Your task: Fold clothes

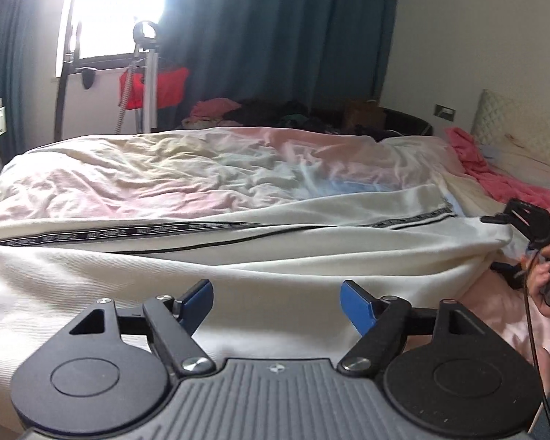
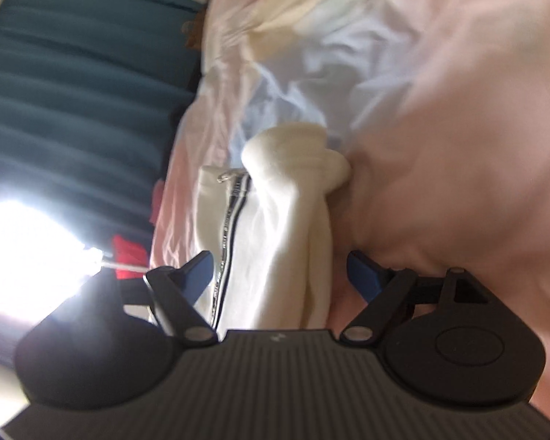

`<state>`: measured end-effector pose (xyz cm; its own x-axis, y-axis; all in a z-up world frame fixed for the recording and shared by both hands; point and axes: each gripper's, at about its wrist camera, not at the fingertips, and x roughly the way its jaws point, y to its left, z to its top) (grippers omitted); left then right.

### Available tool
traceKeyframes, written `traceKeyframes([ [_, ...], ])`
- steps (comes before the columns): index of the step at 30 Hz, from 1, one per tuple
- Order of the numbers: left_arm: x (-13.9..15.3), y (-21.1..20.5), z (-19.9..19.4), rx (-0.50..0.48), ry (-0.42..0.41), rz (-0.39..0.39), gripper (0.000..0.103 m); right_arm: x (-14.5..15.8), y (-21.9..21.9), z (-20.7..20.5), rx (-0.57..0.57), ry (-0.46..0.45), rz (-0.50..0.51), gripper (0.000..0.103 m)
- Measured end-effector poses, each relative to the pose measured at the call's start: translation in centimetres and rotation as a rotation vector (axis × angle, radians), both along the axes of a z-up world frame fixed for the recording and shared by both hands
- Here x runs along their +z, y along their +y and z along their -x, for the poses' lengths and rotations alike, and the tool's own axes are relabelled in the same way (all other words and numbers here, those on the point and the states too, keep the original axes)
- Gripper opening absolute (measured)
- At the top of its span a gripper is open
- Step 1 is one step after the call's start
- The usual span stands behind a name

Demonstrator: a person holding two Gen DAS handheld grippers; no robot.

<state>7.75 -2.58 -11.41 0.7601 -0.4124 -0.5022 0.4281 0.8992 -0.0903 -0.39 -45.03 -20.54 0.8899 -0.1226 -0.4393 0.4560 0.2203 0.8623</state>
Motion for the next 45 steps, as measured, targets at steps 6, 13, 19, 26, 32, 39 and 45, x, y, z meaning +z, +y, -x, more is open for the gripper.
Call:
traceKeyframes([
  [6,0.3,3.0,-1.9,0.243,0.004,0.012,0.079,-0.7,-1.3,-2.6,0.076,-0.1,0.142,0.083],
  [13,-1.2,3.8,-4.1,0.335,0.107,-0.048,0.082,-0.2,-2.6,-6.7,0.106,-0.057,0.255,0.076],
  [19,-3.0,1.9,-3.8,0.318,0.115,-0.197,0.088,0.1,-2.8,-7.5,0.107,0.073,0.343,0.023],
  [26,-3.1,1.6,-3.3,0.324,0.109,-0.21,0.09,5.5,-0.1,-8.0,0.174,0.081,0.574,0.013],
  [32,-2.1,2.0,-3.3,0.318,0.113,-0.185,0.09,12.9,7.5,-9.1,0.287,0.064,0.896,0.012],
  [39,0.4,4.2,-2.7,0.371,0.09,-0.089,0.09,18.1,21.7,-9.3,0.455,0.004,1.192,0.012],
  [45,2.3,7.1,-2.6,0.473,0.07,-0.009,0.09,14.1,34.9,-9.9,0.696,0.034,1.413,0.012],
])
